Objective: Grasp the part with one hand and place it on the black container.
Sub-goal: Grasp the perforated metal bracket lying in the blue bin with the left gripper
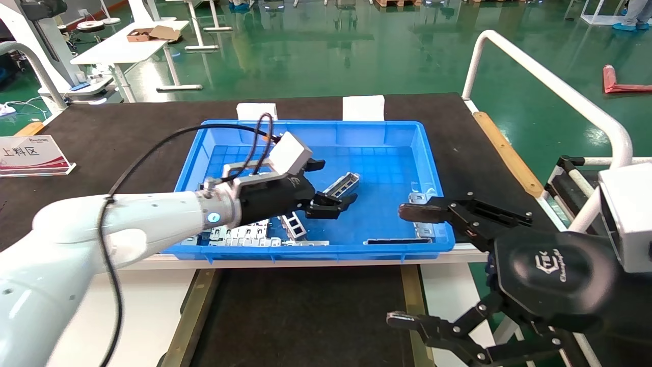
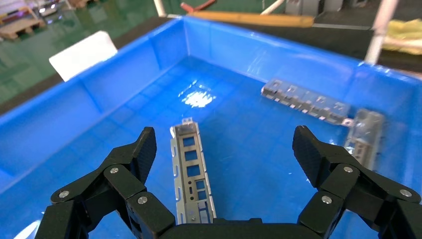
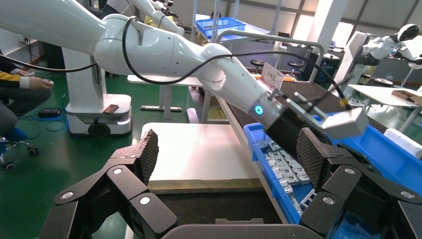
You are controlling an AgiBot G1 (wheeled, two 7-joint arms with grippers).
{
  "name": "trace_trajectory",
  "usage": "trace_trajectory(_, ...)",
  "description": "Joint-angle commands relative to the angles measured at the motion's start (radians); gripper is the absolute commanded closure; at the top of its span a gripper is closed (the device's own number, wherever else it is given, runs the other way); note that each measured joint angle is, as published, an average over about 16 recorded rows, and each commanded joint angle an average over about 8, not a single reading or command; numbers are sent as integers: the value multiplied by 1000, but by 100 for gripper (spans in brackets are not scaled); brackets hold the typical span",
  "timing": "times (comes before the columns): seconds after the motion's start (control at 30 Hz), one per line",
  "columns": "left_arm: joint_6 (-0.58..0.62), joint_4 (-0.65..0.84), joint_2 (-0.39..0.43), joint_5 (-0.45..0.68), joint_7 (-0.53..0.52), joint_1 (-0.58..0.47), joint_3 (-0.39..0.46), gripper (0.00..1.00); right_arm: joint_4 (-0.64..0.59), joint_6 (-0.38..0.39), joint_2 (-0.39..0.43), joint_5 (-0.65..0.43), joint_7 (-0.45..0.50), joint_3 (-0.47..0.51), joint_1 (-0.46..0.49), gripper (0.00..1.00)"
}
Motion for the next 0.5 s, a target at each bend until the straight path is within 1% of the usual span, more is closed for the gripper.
trace_trajectory(0.03, -22, 55, 30, 7, 24, -16, 2, 0, 0, 0, 0, 0, 0, 0, 0, 0)
trace_trajectory(0.13, -50, 95, 48, 1, 38, -21, 12, 0, 0, 0, 0, 0, 0, 0, 0, 0)
trace_trajectory(0.17, -60, 104, 51, -2, 39, -21, 16, 1, 0, 0, 0, 0, 0, 0, 0, 4)
trace_trajectory(0.2, -69, 110, 54, -7, 39, -20, 22, 8, 0, 0, 0, 0, 0, 0, 0, 16)
trace_trajectory(0.4, -121, 109, 59, -37, 17, -9, 67, 83, 0, 0, 0, 0, 0, 0, 0, 91)
trace_trajectory(0.43, -127, 107, 59, -42, 12, -7, 75, 94, 0, 0, 0, 0, 0, 0, 0, 100)
trace_trajectory(0.47, -133, 104, 59, -48, 8, -5, 84, 100, 0, 0, 0, 0, 0, 0, 0, 100)
trace_trajectory(0.5, -138, 101, 59, -54, 3, -4, 92, 100, 0, 0, 0, 0, 0, 0, 0, 100)
